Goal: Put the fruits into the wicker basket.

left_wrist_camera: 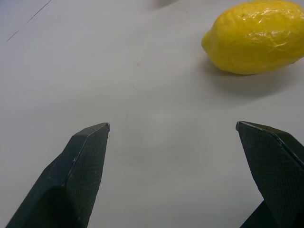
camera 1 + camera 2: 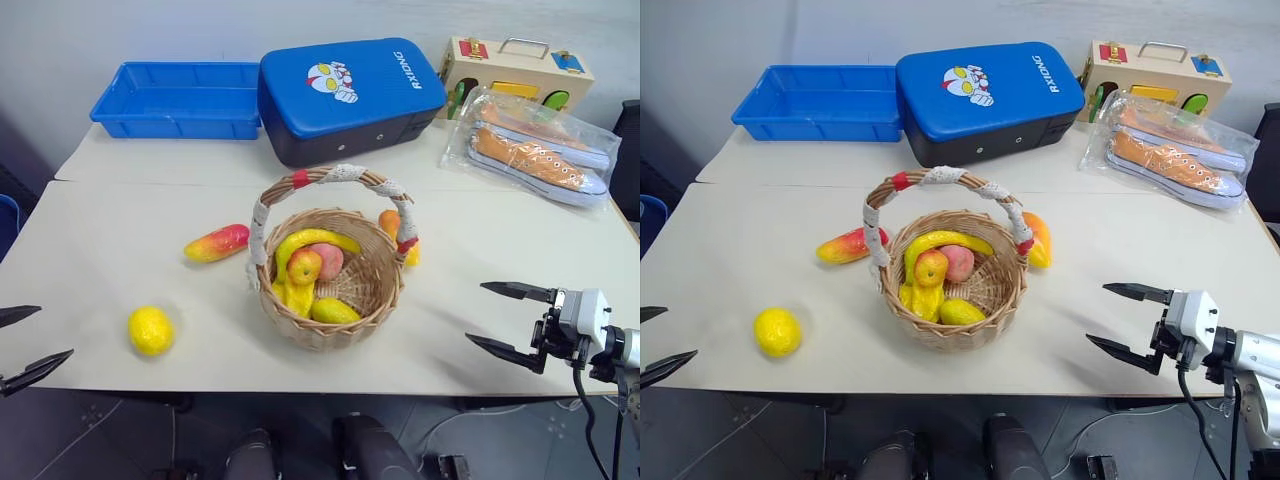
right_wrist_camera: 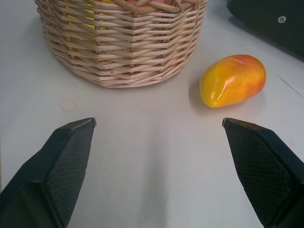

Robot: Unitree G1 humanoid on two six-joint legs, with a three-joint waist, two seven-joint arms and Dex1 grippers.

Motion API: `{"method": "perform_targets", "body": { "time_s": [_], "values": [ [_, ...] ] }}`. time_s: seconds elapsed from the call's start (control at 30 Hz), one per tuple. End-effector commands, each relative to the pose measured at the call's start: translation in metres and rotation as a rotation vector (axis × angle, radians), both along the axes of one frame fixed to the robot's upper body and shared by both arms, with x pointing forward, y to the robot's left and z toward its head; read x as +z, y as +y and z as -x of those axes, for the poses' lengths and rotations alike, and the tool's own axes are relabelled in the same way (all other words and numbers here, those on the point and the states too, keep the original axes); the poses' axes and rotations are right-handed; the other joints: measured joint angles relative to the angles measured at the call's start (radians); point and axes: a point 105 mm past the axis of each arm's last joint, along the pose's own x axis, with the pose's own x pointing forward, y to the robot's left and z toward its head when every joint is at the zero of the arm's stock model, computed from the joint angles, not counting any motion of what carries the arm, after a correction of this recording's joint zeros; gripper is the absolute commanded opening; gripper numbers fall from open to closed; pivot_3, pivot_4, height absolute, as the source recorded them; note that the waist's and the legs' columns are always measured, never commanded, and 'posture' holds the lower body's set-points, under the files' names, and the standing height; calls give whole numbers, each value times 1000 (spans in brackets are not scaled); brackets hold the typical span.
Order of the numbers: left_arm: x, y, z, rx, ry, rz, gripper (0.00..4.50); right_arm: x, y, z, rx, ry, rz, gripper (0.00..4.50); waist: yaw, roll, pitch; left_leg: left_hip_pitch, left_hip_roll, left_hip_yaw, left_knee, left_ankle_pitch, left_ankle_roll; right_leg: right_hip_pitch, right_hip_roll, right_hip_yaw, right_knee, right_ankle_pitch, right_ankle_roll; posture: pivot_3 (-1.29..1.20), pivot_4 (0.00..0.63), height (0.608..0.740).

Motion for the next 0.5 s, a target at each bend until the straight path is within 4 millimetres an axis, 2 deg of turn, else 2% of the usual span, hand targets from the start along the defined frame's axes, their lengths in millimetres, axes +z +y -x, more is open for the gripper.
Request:
{"method": "perform_targets", "body": {
  "time_s": [0.03, 0.2, 0.33, 0.43, 0.5],
  "values": [
    [12, 4, 4, 25, -45, -13, 4500, 11, -4, -1, 0, -36, 2, 4451, 0, 0, 0, 0, 0, 0, 0, 0, 0, 0, 0, 0, 0, 0, 0, 0, 150, 740],
    [20, 7, 1, 52, -42, 30, 4500, 10, -2, -2, 6, -10, -15, 4451, 1, 0, 0, 0, 0, 0, 1, 0, 0, 0, 0, 0, 1, 0, 0, 0, 150, 740],
    [25, 4, 1, 7, 25, 61, 4500, 17, 11, 0, 32, 13, -95, 4451, 1, 0, 0, 0, 0, 0, 0, 0, 0, 0, 0, -1, 1, 0, 0, 0, 150, 740],
    [26, -6, -1, -77, 105, 74, 4500, 38, 31, 15, 169, -52, -229, 4451, 2, 0, 0, 0, 0, -1, 0, 0, 0, 0, 0, -1, 1, 0, 0, 0, 150, 740],
    [37, -24, -5, -189, 127, 78, 4500, 50, 44, 23, 231, -45, -277, 4451, 2, 0, 0, 0, 0, -1, 0, 0, 0, 0, 0, -2, 1, 0, 0, 0, 150, 740]
  ]
}}
